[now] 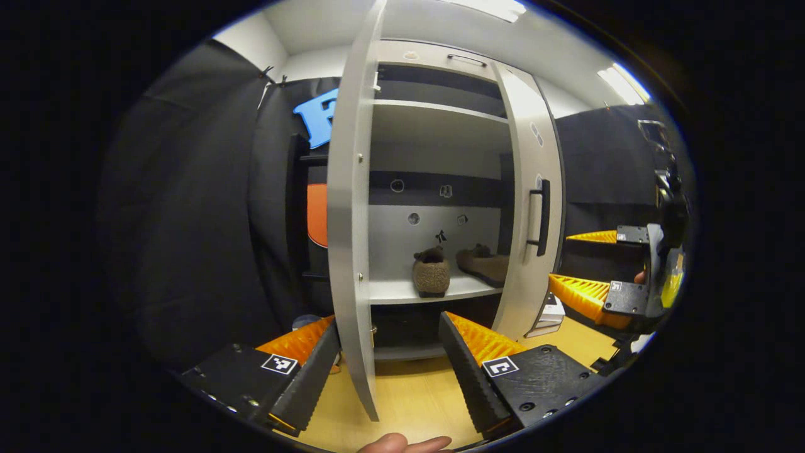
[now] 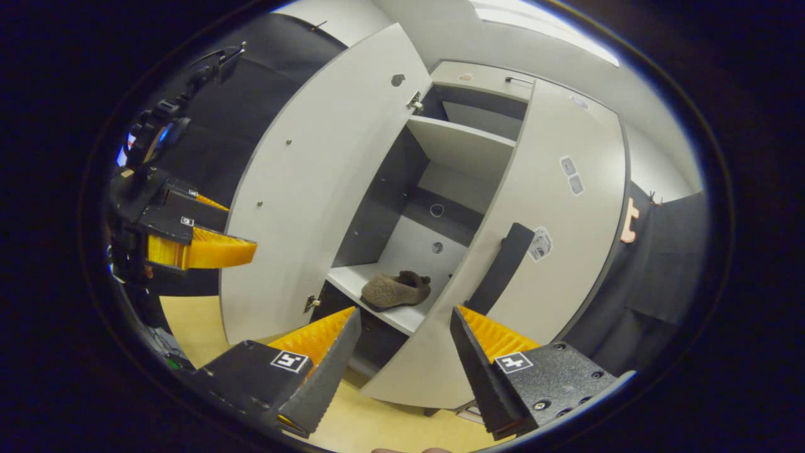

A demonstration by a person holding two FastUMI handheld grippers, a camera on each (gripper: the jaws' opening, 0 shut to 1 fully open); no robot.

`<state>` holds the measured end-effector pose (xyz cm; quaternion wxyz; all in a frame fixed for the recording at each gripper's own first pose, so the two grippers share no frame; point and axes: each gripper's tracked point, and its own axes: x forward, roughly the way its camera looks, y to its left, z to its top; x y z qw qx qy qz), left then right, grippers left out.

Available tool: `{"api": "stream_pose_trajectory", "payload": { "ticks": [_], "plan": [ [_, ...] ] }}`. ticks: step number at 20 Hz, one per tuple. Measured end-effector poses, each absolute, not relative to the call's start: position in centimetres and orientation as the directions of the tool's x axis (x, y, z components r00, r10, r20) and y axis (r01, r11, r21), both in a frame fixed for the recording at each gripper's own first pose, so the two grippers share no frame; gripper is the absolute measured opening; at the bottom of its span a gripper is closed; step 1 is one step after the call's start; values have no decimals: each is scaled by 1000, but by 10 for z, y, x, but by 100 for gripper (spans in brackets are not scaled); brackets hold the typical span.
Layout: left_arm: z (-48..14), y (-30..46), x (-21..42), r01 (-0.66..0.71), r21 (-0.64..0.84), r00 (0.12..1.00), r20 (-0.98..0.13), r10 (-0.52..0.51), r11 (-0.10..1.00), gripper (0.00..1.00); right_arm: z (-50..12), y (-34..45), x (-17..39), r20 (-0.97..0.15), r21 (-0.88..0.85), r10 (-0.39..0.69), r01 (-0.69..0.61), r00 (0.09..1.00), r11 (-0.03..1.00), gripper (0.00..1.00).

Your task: Grab one shoe with the right hand and put it into the shoe cabinet, grab the other shoe with the left hand and put it into the shoe cabinet; then close the right door with the right hand and the left door with the left hand.

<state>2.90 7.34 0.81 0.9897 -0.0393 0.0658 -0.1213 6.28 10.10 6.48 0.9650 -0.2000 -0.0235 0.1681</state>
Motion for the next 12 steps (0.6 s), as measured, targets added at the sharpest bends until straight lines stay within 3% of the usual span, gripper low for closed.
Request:
{"api": "stream_pose_trajectory", "payload": {
  "ticks": [12],
  "plan": [
    [15, 22, 20, 363, -217, 918, -85, -388, 906, 91, 67, 81, 77, -31, -369, 291, -281, 956, 886, 95]
  ]
}}
